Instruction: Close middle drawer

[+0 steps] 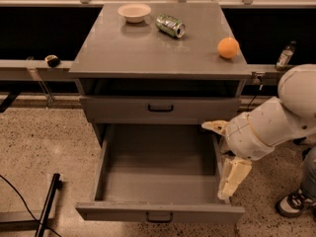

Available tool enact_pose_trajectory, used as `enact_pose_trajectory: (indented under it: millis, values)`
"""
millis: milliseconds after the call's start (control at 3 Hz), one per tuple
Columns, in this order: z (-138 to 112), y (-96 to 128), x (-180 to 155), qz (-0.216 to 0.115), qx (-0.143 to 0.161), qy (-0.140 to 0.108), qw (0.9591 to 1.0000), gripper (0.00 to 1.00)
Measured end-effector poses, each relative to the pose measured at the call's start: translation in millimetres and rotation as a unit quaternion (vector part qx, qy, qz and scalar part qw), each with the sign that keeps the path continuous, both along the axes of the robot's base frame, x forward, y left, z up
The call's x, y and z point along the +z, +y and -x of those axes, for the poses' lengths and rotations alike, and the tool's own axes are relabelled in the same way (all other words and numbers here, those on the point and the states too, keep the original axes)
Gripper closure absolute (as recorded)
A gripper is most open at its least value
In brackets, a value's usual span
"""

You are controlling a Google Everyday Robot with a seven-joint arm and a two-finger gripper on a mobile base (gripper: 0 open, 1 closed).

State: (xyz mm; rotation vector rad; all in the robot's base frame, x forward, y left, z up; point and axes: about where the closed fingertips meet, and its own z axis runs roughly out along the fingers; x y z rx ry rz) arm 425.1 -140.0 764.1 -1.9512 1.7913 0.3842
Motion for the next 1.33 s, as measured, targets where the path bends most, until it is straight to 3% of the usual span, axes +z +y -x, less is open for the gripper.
enact_pose_trajectory:
  millis: [333,667,1000,1333]
  values:
    - [0.8,-4.9,-34.2,0.007,-0.008,-0.014,0.9998,0.00]
    - [-21.1,-12.2,-96.8,-0.021,-0.011,-0.071,0.9972,0.00]
    - [-30.7,-20.0,-140.0,-0.036,-0.013,-0.095,0.9947,0.00]
    - [-39.8,-15.5,-173.6,-0.054,-0.005,-0.092,0.9943,0.19]
